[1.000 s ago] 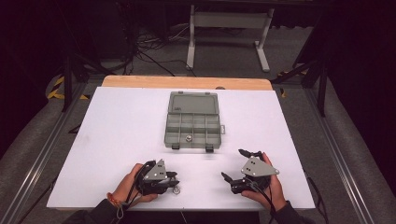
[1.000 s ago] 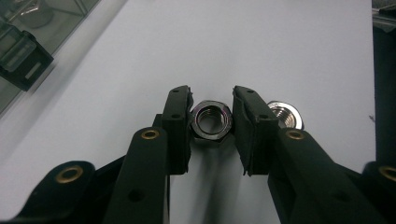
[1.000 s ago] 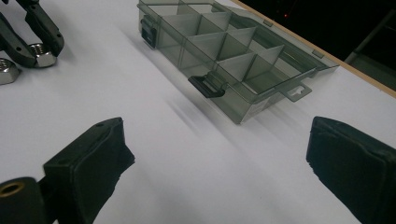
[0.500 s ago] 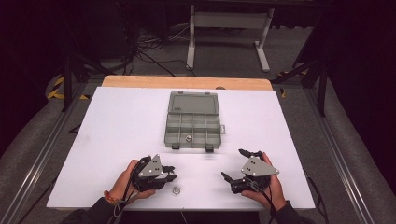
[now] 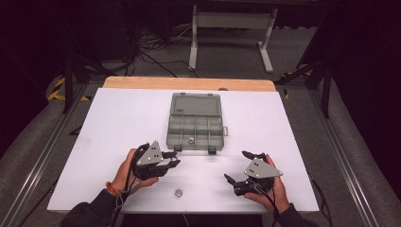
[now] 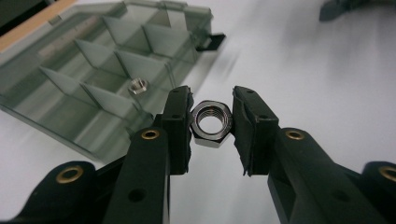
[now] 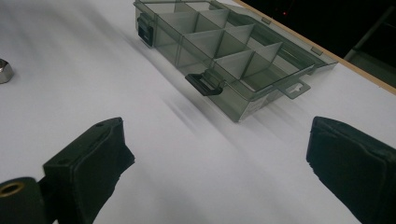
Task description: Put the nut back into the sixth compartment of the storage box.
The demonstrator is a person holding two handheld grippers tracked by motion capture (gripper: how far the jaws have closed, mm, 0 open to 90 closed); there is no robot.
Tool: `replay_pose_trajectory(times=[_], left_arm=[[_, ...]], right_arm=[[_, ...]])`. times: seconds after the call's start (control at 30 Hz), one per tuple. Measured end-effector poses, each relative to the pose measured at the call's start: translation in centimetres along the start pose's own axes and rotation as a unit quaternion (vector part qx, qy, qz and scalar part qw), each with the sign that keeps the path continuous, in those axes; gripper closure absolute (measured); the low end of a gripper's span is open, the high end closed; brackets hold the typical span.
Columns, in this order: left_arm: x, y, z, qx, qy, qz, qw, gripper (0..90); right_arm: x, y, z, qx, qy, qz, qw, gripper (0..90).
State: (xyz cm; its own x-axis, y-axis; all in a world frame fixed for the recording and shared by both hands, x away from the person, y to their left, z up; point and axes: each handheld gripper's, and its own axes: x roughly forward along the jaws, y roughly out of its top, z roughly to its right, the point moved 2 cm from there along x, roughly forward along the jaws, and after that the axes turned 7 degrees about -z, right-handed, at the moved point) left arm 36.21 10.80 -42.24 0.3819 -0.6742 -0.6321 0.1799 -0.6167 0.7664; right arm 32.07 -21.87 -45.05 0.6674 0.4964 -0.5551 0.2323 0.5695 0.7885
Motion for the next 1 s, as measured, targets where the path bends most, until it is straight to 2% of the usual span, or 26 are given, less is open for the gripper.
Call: replay_pose_trajectory(times=[0.13,0.27,0.4,0.47,1.0], left_arm=[[0.8,1.4,-1.2,-0.004,0.005,0.008,0.9999,68.2],[2.0,2.4,-2.1,-0.01,0.007,0.001,0.9999,68.2],[2.9,3.0,-2.9,-0.006,0.01,-0.002,0.9999,68.2],[3.6,3.5,-3.5,-0.013,0.014,-0.006,0.9998,68.2],[6.1,3.2,-5.4,-0.037,0.03,-0.035,0.9982,68.2]], right_arm=[[0.0,0.0,0.0,0.0,0.001,0.0,1.0,5.6],[0.0,-0.1,0.0,0.002,0.002,-0.002,1.0,5.5],[0.0,-0.2,0.1,0.004,0.002,-0.003,1.0,5.5],[0.0,-0.2,0.2,0.004,0.002,-0.003,1.0,5.5],[0.1,-0.2,0.2,0.003,0.004,-0.002,1.0,5.5]])
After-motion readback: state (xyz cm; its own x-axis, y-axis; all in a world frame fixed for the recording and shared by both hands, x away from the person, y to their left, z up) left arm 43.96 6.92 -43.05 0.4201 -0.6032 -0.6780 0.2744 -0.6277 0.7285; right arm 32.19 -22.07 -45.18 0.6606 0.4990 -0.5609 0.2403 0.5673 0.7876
